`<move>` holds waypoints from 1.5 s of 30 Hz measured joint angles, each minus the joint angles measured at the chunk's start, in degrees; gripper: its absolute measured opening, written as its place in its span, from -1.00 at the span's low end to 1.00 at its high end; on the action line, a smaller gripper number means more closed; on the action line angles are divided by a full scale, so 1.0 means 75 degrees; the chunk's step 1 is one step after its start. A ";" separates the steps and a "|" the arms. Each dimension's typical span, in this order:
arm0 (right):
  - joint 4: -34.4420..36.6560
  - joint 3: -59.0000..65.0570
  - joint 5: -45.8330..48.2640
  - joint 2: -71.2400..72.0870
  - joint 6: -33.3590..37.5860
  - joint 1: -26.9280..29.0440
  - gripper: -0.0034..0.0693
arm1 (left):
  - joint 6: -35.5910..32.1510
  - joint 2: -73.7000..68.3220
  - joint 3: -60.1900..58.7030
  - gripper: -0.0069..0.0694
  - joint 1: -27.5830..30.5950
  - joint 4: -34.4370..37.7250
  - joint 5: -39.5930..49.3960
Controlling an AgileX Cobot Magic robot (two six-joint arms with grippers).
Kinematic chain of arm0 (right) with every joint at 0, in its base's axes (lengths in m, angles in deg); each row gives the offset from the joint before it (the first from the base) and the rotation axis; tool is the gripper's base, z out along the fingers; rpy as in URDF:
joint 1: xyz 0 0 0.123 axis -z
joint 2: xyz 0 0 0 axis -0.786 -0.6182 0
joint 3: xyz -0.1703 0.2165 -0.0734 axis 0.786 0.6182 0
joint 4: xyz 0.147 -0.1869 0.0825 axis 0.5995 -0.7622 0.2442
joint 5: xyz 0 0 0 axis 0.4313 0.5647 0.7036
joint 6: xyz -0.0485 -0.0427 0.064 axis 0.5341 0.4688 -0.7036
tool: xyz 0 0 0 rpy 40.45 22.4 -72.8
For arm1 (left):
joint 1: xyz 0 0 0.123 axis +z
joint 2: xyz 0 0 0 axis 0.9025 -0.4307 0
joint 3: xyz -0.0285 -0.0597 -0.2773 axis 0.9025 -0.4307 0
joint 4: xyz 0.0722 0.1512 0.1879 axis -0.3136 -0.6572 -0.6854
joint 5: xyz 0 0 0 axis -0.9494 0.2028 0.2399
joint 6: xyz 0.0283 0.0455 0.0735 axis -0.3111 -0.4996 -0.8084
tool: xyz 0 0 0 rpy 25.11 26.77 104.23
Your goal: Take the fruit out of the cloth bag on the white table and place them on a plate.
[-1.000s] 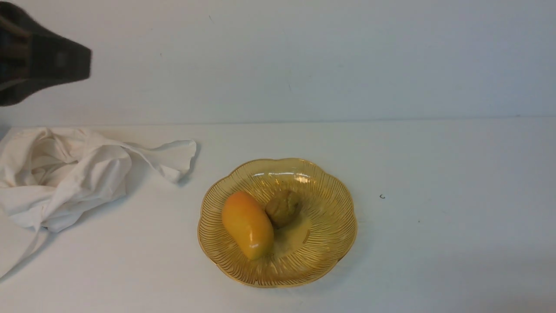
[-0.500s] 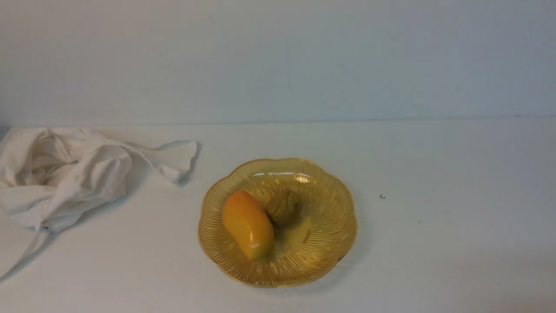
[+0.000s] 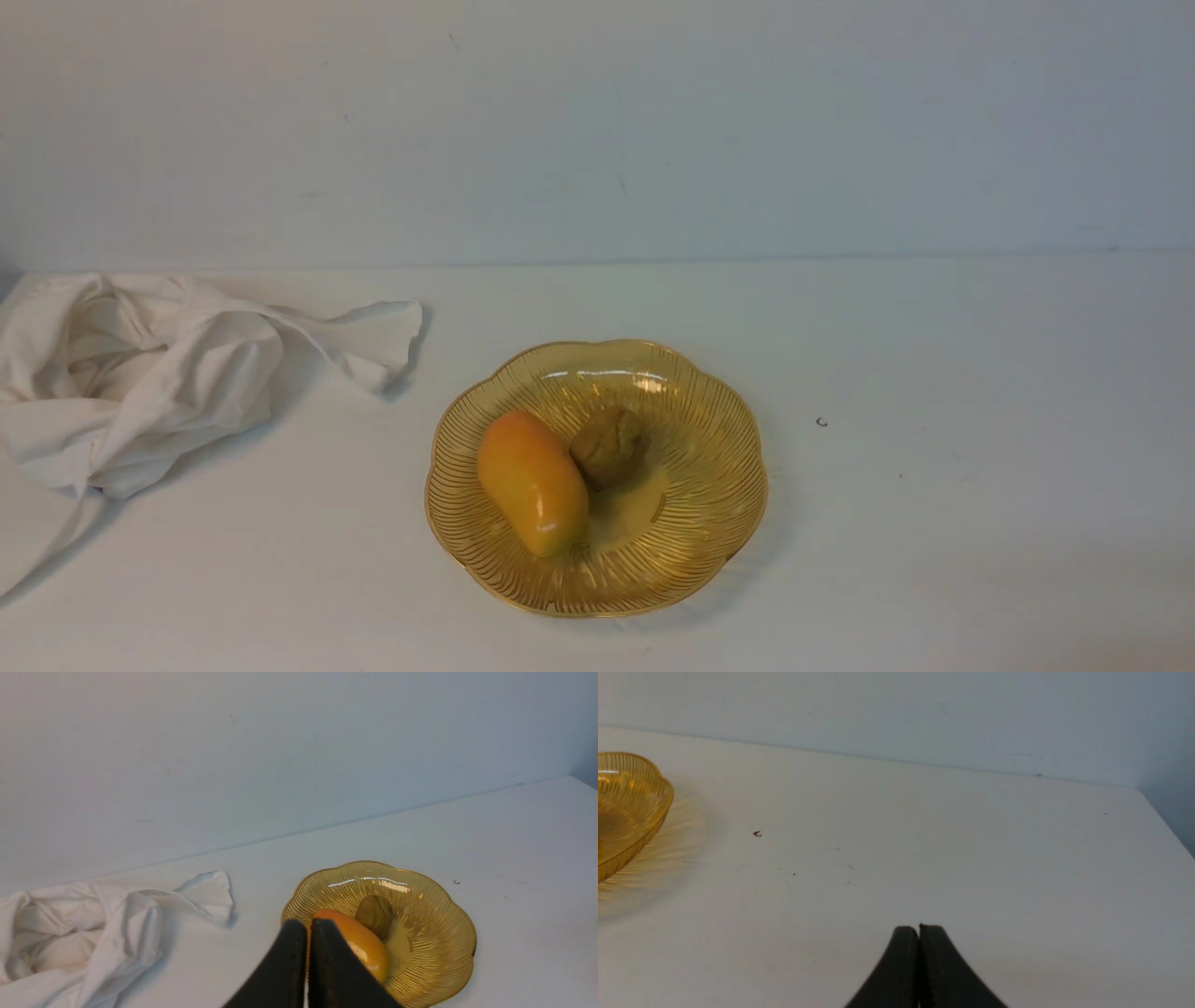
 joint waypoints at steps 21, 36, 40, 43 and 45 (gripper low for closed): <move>0.0000 0.0000 0.0000 0.0000 0.0000 0.0000 -0.94 | -0.0202 0.2551 -0.6803 -0.84 0.2184 0.0134 -0.3838; 0.0000 -0.0005 0.0000 0.0000 0.0000 0.0000 -0.94 | -0.0208 0.2551 -0.6818 -0.84 0.2186 0.0103 -0.3739; 0.0000 -0.0005 0.0000 0.0000 0.0000 0.0000 -0.94 | -0.0208 0.2551 -0.6818 -0.84 0.2186 0.0103 -0.3739; 0.0000 -0.0005 0.0000 0.0000 0.0000 0.0000 -0.94 | -0.0208 0.2551 -0.6818 -0.84 0.2186 0.0103 -0.3739; 0.0000 -0.0005 0.0000 0.0000 0.0000 0.0000 -0.94 | -0.0208 0.2551 -0.6818 -0.84 0.2186 0.0103 -0.3739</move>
